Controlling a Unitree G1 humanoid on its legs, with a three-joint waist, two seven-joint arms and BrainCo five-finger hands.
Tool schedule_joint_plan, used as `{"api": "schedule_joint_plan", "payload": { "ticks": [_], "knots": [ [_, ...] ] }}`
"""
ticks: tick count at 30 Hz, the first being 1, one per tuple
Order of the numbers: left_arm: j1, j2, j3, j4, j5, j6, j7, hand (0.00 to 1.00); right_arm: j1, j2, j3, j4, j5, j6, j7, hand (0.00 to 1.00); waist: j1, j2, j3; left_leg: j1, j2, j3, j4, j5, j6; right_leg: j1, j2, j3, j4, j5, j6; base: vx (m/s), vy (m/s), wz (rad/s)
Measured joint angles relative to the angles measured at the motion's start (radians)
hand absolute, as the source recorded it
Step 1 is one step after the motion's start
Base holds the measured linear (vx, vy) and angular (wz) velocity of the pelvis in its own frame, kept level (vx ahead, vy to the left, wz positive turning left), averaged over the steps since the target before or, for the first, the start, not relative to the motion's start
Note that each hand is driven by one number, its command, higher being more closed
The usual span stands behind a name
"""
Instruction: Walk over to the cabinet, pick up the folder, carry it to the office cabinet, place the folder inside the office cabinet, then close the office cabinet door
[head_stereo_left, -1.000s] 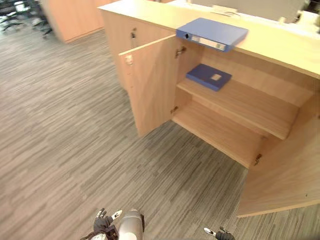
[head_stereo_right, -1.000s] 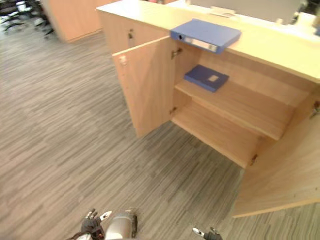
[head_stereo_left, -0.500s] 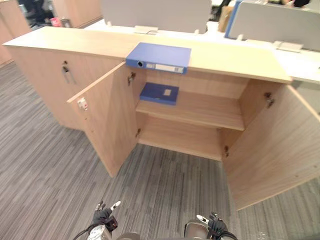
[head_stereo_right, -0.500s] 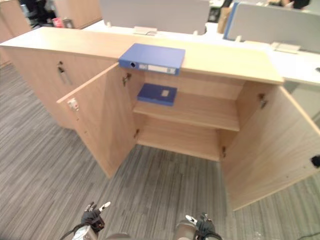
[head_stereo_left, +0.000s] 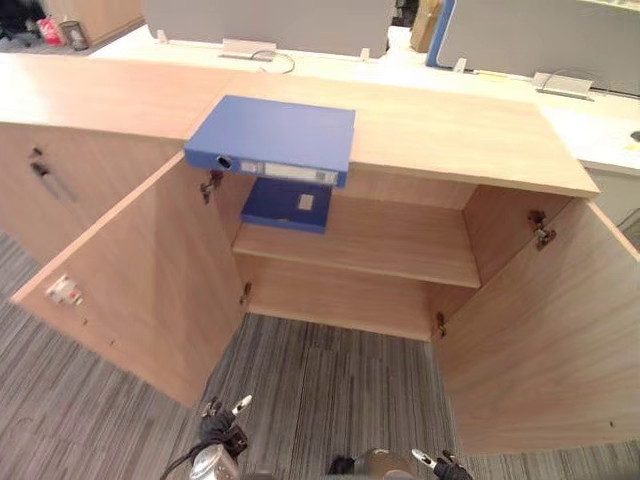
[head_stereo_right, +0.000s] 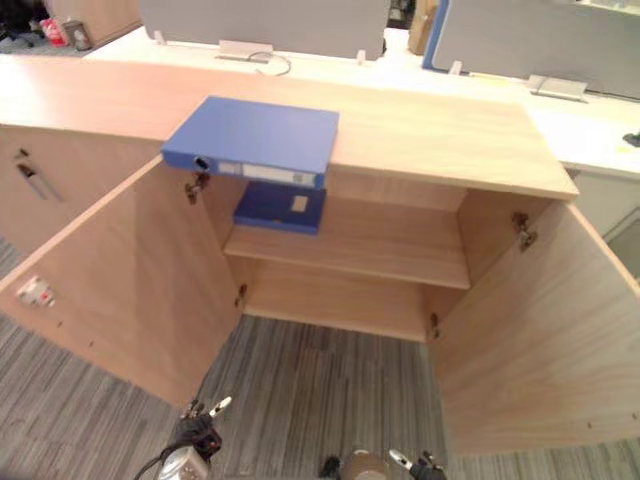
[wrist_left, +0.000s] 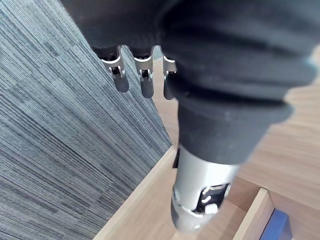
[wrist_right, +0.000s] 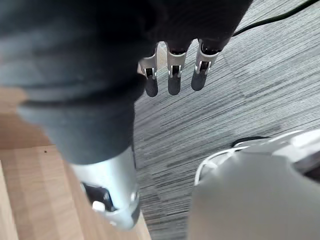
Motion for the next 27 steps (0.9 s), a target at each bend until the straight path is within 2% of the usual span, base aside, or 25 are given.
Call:
{"api": "schedule_joint_plan", "payload": {
  "ticks": [2,4,5,6,7,8,9,10,12,14,16,18,19,20,21,22,23,25,27],
  "knots": [
    [0.011,0.002,0.004,-0.004,-0.008,0.003,-0.001,0.0,-0.009,0.0,0.006,0.025,0.01,0.003,-0.002,0.0,0.021,-0.016,0.005,-0.093,0.029,0.032,0.035,-0.027,0.03,0.09,-0.003,0.044,-0.074,0.007,0.011,0.44,0.042,-0.62],
    [0.018,0.002,0.005,-0.017,-0.008,0.0,-0.001,0.0,-0.025,-0.003,-0.006,0.034,-0.017,0.008,-0.008,0.0,0.047,-0.023,0.005,-0.146,0.026,0.058,-0.167,-0.076,0.034,0.134,-0.034,0.102,-0.098,0.012,0.019,0.35,0.141,-0.8],
    [0.022,0.001,0.004,-0.019,-0.008,-0.001,-0.001,0.0,-0.033,-0.002,0.001,0.033,-0.025,0.008,-0.012,0.0,0.05,-0.022,0.005,-0.156,0.022,0.056,-0.233,-0.076,0.034,0.147,-0.044,0.111,-0.099,0.013,0.021,0.33,0.214,-0.77],
    [0.025,0.001,0.002,-0.018,-0.009,-0.003,-0.001,0.0,-0.049,-0.002,0.032,0.032,-0.025,0.01,-0.02,0.0,0.057,-0.021,0.004,-0.155,0.006,0.053,-0.38,-0.064,0.028,0.17,-0.065,0.116,-0.102,0.013,0.046,0.33,0.26,-0.64],
    [0.029,0.0,-0.014,-0.009,-0.017,-0.002,-0.003,0.0,-0.065,-0.005,0.072,0.031,-0.025,0.011,-0.025,0.0,0.062,-0.008,-0.008,-0.149,-0.012,0.025,-0.542,0.017,0.038,0.177,-0.065,0.12,-0.104,0.009,0.073,0.37,0.321,-0.56],
    [0.019,0.014,-0.046,0.017,-0.034,0.002,-0.018,0.0,-0.097,0.011,0.094,0.037,-0.027,0.027,-0.037,0.0,0.064,-0.004,-0.023,-0.147,-0.047,-0.012,-0.63,0.084,0.028,0.182,-0.078,0.131,-0.118,0.002,0.105,0.3,0.265,-0.09],
    [0.014,0.017,-0.046,0.024,-0.046,0.0,-0.023,0.0,-0.108,0.023,0.107,0.037,-0.022,0.032,-0.036,0.0,0.059,-0.019,-0.03,-0.14,-0.075,-0.015,-0.655,0.091,0.04,0.187,-0.1,0.129,-0.13,0.01,0.118,0.3,0.232,0.37],
    [0.011,0.02,-0.048,0.024,-0.069,-0.003,-0.031,0.0,-0.127,0.041,0.123,0.039,-0.019,0.034,-0.034,0.0,0.06,-0.05,-0.042,-0.113,-0.118,-0.018,-0.71,0.104,0.057,0.196,-0.14,0.117,-0.137,0.026,0.132,0.28,0.222,0.56],
    [0.013,0.036,-0.056,0.051,-0.145,0.003,-0.051,0.0,-0.165,0.068,0.115,0.059,0.02,0.03,-0.03,0.0,0.076,-0.055,-0.067,-0.054,-0.173,-0.016,-0.801,0.124,0.078,0.215,-0.181,0.104,-0.141,0.063,0.131,0.26,0.245,0.34],
    [0.026,0.057,-0.093,0.081,-0.208,0.005,-0.065,0.0,-0.176,0.086,0.111,0.073,0.025,0.028,-0.022,0.0,0.078,-0.048,-0.076,0.019,-0.201,-0.022,-0.908,0.165,0.091,0.239,-0.194,0.105,-0.147,0.107,0.128,0.19,0.158,0.2],
    [0.035,0.078,-0.143,0.097,-0.242,0.008,-0.081,0.0,-0.177,0.095,0.085,0.103,0.024,0.029,-0.018,0.0,0.077,-0.037,-0.081,0.064,-0.207,-0.031,-0.985,0.197,0.095,0.25,-0.182,0.109,-0.175,0.102,0.129,0.13,0.049,0.19],
    [0.037,0.103,-0.204,0.099,-0.268,0.012,-0.094,0.0,-0.162,0.09,0.072,0.121,0.02,0.029,-0.014,0.0,0.072,-0.047,-0.077,0.096,-0.227,-0.048,-1.034,0.222,0.089,0.252,-0.158,0.109,-0.267,0.114,0.126,0.02,-0.062,0.23],
    [0.041,0.111,-0.245,0.096,-0.287,0.014,-0.102,0.0,-0.153,0.08,0.07,0.133,0.016,0.03,-0.011,0.0,0.07,-0.052,-0.083,0.128,-0.242,-0.065,-1.085,0.247,0.08,0.27,-0.166,0.101,-0.272,0.106,0.135,0.0,-0.075,0.15],
    [0.044,0.109,-0.267,0.09,-0.299,0.016,-0.104,0.0,-0.148,0.07,0.061,0.135,0.014,0.031,-0.01,0.0,0.072,-0.047,-0.087,0.145,-0.243,-0.07,-1.124,0.268,0.077,0.271,-0.168,0.103,-0.273,0.105,0.137,-0.01,-0.081,0.19],
    [0.054,0.103,-0.307,0.063,-0.32,0.019,-0.109,0.0,-0.145,0.056,0.041,0.141,0.014,0.031,-0.009,0.0,0.071,-0.038,-0.087,0.176,-0.246,-0.083,-1.203,0.31,0.072,0.268,-0.167,0.101,-0.271,0.093,0.154,-0.04,-0.059,0.16],
    [0.057,0.098,-0.342,0.019,-0.342,0.019,-0.111,0.0,-0.145,0.043,0.041,0.142,0.014,0.032,-0.009,0.0,0.069,-0.033,-0.073,0.168,-0.254,-0.094,-1.203,0.317,0.07,0.269,-0.175,0.099,-0.274,0.075,0.175,-0.1,-0.061,0.13],
    [0.063,0.095,-0.359,-0.004,-0.357,0.02,-0.111,0.0,-0.145,0.038,0.041,0.143,0.014,0.034,-0.009,0.0,0.068,-0.032,-0.067,0.165,-0.257,-0.096,-1.203,0.32,0.07,0.268,-0.177,0.096,-0.276,0.065,0.18,-0.13,-0.052,0.18],
    [0.128,0.088,-0.455,-0.189,-0.399,0.026,-0.11,0.0,-0.12,0.018,0.048,0.143,0.011,0.04,-0.011,0.0,0.057,-0.035,-0.061,0.156,-0.269,-0.124,-1.203,0.333,0.069,0.266,-0.18,0.073,-0.266,0.039,0.188,-0.12,-0.022,0.28],
    [0.175,0.075,-0.495,-0.335,-0.435,0.025,-0.11,0.0,-0.1,0.008,0.057,0.143,0.01,0.044,-0.013,0.0,0.062,-0.035,-0.062,0.152,-0.27,-0.13,-1.203,0.336,0.067,0.264,-0.18,0.065,-0.261,0.032,0.194,-0.07,0.02,0.18]
  ]
}}
